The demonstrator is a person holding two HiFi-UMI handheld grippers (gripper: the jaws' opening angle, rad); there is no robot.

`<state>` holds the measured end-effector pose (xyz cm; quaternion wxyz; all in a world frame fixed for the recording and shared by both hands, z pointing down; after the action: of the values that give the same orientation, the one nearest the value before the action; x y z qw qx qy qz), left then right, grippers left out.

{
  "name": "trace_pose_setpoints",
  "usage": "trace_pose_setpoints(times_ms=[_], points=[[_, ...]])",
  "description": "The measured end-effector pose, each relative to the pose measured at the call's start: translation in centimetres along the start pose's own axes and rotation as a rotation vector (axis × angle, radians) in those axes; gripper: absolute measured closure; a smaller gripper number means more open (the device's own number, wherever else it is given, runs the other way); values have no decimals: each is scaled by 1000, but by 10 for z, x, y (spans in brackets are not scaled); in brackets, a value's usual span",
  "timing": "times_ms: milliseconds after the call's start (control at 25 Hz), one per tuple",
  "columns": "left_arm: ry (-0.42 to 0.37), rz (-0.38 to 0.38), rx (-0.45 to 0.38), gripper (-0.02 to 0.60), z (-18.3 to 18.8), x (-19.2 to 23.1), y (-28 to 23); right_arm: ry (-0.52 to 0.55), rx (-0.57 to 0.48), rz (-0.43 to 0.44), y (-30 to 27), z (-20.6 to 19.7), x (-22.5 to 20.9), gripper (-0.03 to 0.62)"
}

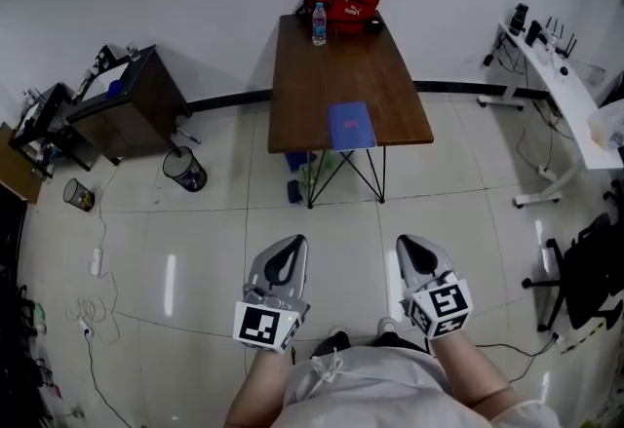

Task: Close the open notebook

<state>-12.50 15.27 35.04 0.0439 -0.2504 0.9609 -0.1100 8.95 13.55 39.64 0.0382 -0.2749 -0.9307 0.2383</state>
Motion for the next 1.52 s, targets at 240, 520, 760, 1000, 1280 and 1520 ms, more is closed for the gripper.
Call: trace_pose_setpoints(times_ms=[240,520,760,1000,1280,1520], points=[[67,14,13,575,-3,-29,-18,11,-3,60,18,-5,-15,588],[75,23,2,575,4,-58,-29,16,-30,81,33,-5,-40,588],[76,20,-7,575,7,-67,-32,30,-44,109,36,-4,-44,588],[46,-15,-34,575,16,-75,-34,39,-65,121,36,3,-47,588],[27,-12,-32,575,18,-78,-34,44,-69,131,36,3,-47,588],[39,-16,-21,575,14,-79,-36,43,-55,132,35,1,-50,588]])
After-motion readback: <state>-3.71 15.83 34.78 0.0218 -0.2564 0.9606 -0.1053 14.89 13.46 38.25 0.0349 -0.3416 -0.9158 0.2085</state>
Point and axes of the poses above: the fingertips, and each gripper's own axes: y backward along the fingers, x to its left, z out of its top, the point moved 4 cm from there along y, backward along the fingers, and after that the axes turned 13 degrees about x, right-handed, at the moved point
